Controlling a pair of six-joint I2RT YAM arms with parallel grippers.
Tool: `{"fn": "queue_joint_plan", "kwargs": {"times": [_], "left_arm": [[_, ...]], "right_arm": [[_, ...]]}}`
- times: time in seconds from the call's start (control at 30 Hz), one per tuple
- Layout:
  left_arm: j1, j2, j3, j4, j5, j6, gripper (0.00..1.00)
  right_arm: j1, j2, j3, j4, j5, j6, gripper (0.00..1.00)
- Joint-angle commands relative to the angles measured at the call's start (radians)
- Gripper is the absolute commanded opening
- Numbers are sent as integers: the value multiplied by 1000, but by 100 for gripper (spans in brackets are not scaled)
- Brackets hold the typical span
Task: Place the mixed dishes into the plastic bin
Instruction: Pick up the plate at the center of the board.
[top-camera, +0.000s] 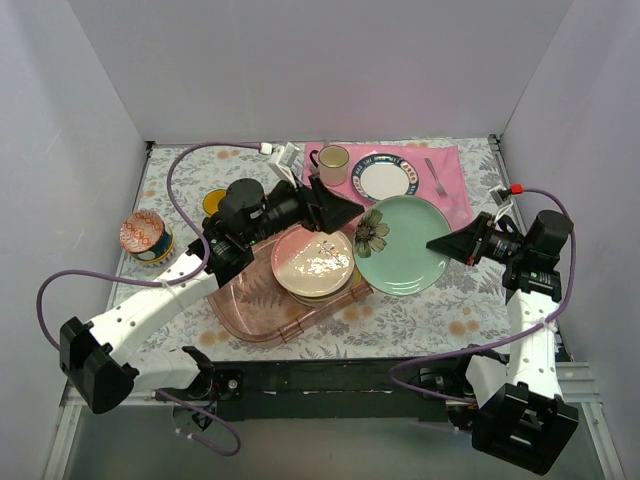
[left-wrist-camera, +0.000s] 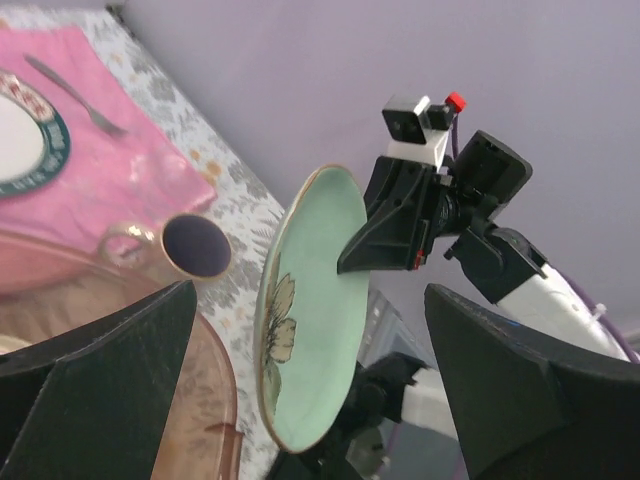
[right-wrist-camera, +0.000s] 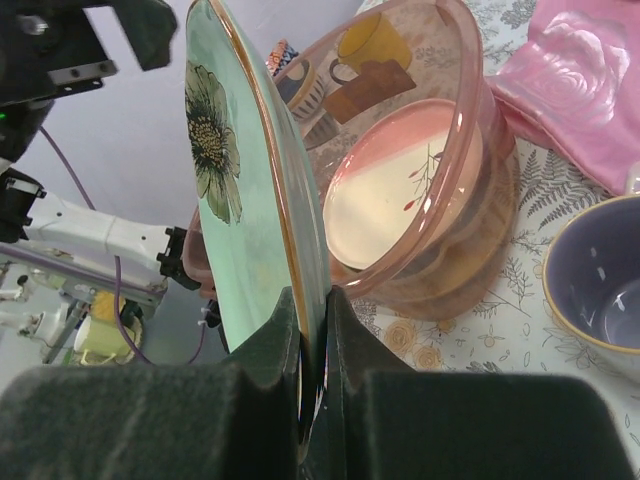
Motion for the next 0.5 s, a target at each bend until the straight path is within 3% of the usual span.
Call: {"fn": "queue_joint_plan", "kwargs": {"times": [0.0,0.23,0.47], "left_arm": [[88,-11,-105,84,284,-287,98],[109,19,-194,216,427,-390,98],[109,31,-220,172,428,-375,98]], "right_arm": [[-6,-28,1,115,-95,54,1],[-6,-30,-5,128,-100,66,1],[-6,-28,-19,154,-95,83,1]]}}
